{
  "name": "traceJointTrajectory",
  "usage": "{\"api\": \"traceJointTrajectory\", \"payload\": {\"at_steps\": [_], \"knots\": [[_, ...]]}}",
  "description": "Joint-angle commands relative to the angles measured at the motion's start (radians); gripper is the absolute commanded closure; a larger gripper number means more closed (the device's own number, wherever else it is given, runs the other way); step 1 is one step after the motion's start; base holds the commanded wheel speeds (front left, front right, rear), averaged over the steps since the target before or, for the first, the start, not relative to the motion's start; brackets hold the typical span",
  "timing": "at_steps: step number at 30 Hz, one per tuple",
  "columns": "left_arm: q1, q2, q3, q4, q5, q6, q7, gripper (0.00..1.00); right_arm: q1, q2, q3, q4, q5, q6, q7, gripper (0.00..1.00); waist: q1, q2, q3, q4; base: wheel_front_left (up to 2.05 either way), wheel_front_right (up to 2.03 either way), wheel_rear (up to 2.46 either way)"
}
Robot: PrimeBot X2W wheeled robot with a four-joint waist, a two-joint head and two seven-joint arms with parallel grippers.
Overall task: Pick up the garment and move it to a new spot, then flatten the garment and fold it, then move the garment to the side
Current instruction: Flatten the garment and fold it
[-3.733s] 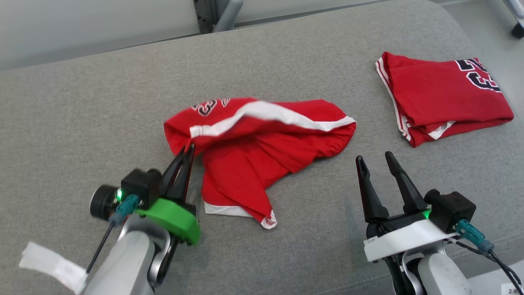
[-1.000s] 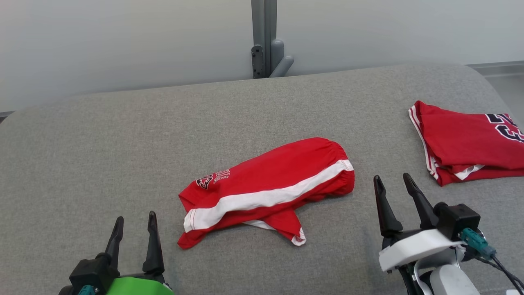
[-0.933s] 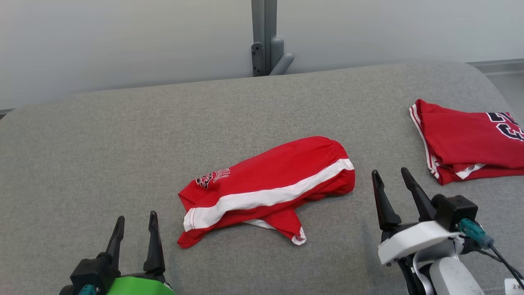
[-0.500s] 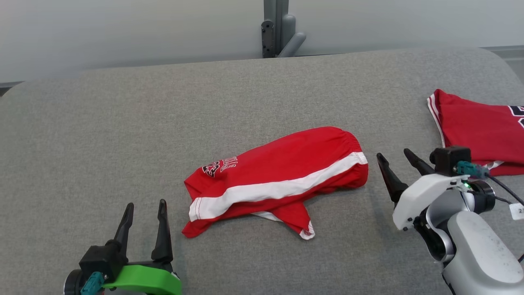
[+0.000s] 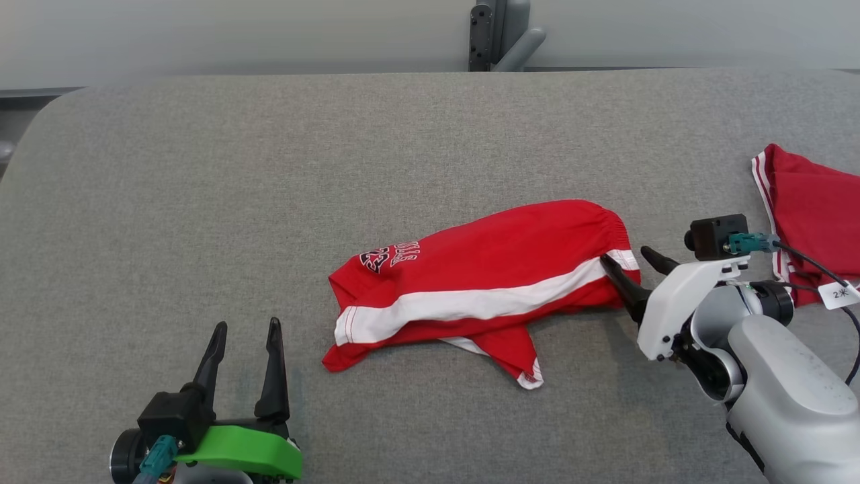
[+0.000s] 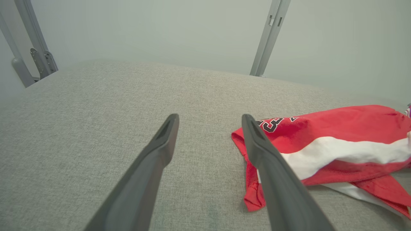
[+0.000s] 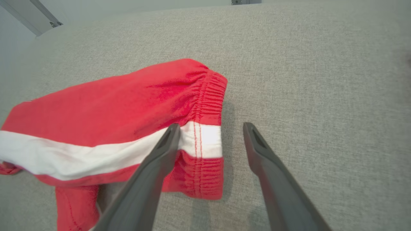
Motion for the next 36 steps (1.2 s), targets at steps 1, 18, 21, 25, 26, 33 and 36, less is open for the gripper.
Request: {"api": "traceJointTrajectory", "payload": {"at_steps": [1,18,21,25,26,33,36], "knots": [[-0.018,0.0,0.001,0.003,0.002,-0.004,-0.003,0.0,-0.016,-0.006,0.019,0.01,0.022,-0.001,-0.001,0.0,0.0,0.0025,0.006,0.008,0.0,0.0,0.0],[-0.02,0.0,-0.042,0.03,-0.037,-0.027,-0.003,0.0,-0.072,-0.06,0.201,0.071,0.152,-0.001,-0.126,1.0,0.0,0.0025,-0.003,-0.012,0.0,0.0,0.0],[-0.033,0.0,-0.091,0.054,-0.122,-0.044,0.015,0.0,-0.056,-0.068,0.224,0.065,0.153,-0.001,-0.159,1.0,0.0,0.0025,-0.005,-0.023,0.0,0.0,0.0],[-0.054,0.0,-0.15,0.073,-0.226,-0.053,0.06,0.0,-0.033,-0.075,0.248,0.062,0.145,-0.001,-0.191,1.0,0.0,0.0025,-0.004,-0.035,0.0,0.0,0.0],[-0.063,0.0,-0.168,0.079,-0.251,-0.055,0.077,0.0,-0.027,-0.076,0.256,0.063,0.142,-0.001,-0.2,1.0,0.0,0.0025,-0.002,-0.038,0.0,0.0,0.0],[-0.108,0.008,-0.232,0.128,-0.299,-0.052,0.194,0.0,-0.006,-0.069,0.292,0.077,0.145,-0.001,-0.238,1.0,0.0,0.0025,0.01,-0.069,0.0,0.0,0.0],[-0.116,0.017,-0.233,0.134,-0.309,-0.05,0.222,0.0,-0.015,-0.063,0.305,0.087,0.153,-0.001,-0.249,1.0,0.0,0.0025,0.014,-0.081,0.0,0.0,0.0]]}}
